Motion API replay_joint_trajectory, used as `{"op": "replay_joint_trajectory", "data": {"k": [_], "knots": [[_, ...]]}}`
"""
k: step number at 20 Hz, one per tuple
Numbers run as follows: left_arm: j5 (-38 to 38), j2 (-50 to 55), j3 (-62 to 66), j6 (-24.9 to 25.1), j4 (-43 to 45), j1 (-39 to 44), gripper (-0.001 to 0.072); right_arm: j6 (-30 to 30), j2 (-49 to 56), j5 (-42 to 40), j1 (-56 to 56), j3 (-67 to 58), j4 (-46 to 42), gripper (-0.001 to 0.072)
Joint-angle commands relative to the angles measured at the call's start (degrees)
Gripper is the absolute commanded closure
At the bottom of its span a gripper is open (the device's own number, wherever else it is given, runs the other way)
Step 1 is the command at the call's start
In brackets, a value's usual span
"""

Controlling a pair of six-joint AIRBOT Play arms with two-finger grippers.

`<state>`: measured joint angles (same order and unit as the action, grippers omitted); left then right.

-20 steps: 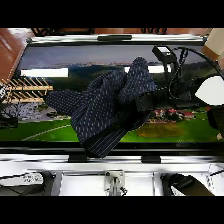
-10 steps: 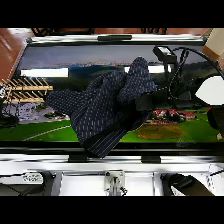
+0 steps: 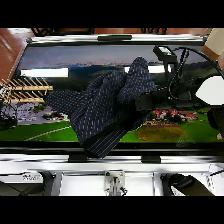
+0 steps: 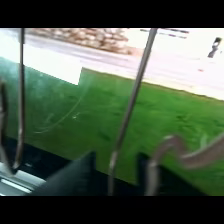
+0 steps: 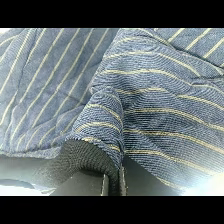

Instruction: Fold the shirts.

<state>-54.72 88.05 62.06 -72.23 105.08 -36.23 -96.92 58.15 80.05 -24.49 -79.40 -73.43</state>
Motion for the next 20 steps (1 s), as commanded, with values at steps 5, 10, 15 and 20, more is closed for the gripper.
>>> {"op": "replay_joint_trajectory", "data": {"k": [5,10,15,20], "knots": [[-1.09,1.46,0.07,0.00,-1.57,-0.11,0.0641,-0.42,0.02,-0.13,-0.04,0.00,0.02,0.0606],[-3.80,0.35,0.07,-0.35,-2.03,3.15,0.0645,-0.07,0.02,-1.46,-0.02,0.00,-0.61,0.0606],[-3.13,-5.73,0.07,-9.07,-1.99,8.22,0.0647,1.55,0.02,-2.75,-0.02,0.00,-0.61,0.0606],[-4.85,-16.33,0.07,-17.35,-1.84,10.21,0.0649,1.75,-0.04,-6.73,-0.02,0.00,-0.70,0.0606]]}}
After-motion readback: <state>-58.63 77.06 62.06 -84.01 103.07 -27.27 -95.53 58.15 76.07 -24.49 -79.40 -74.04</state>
